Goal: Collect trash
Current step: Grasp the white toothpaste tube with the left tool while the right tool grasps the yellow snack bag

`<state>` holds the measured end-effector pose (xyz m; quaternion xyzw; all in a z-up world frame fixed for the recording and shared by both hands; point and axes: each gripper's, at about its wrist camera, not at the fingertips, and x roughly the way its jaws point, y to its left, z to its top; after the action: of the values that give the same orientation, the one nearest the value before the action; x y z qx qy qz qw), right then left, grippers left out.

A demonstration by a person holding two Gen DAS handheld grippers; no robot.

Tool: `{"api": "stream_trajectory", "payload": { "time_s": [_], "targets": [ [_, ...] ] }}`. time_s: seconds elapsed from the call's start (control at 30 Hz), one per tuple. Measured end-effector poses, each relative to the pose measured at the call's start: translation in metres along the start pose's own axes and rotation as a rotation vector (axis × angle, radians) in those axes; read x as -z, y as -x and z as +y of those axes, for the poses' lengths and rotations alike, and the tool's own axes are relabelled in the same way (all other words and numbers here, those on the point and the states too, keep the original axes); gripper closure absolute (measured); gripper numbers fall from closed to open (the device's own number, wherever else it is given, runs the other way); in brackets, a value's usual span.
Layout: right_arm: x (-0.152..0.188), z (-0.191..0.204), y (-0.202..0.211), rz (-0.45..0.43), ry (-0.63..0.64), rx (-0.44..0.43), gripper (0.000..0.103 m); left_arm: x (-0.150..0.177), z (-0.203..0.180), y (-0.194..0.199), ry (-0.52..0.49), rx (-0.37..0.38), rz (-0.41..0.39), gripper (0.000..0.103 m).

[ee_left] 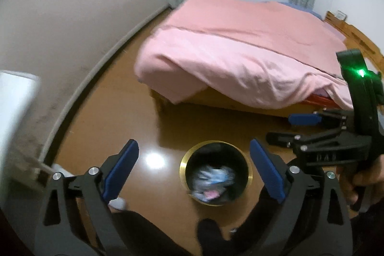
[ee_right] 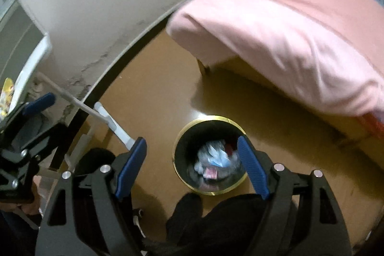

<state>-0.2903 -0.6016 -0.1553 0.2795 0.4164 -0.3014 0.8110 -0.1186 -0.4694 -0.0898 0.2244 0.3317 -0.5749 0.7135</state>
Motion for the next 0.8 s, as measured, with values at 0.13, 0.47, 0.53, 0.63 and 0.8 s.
{"api": "stream_trajectory", "payload": {
  "time_s": [0.13, 0.47, 0.53, 0.63, 0.8],
  "targets": [
    [-0.022, 0.050, 0.012, -0.047, 0.090, -0.065, 0.027, 0.001, 0.040, 0.061, 0.017, -0.117, -0.085, 0.011],
    [-0.047, 0.230, 0.007, -0.031, 0.373, -0.302, 0.027, 0.064, 0.212, 0.199, 0.275, -0.528, -0.118, 0.011],
    [-0.050, 0.271, 0.008, -0.030, 0.430, -0.352, 0.027, 0.087, 0.249, 0.227, 0.314, -0.627, -0.092, 0.011],
    [-0.054, 0.332, 0.008, -0.022, 0.515, -0.424, 0.027, 0.123, 0.302, 0.266, 0.341, -0.745, -0.040, 0.011],
    [-0.055, 0.428, 0.004, -0.014, 0.663, -0.476, 0.028, 0.183, 0.385, 0.314, 0.405, -0.850, 0.069, 0.011]
  ]
}}
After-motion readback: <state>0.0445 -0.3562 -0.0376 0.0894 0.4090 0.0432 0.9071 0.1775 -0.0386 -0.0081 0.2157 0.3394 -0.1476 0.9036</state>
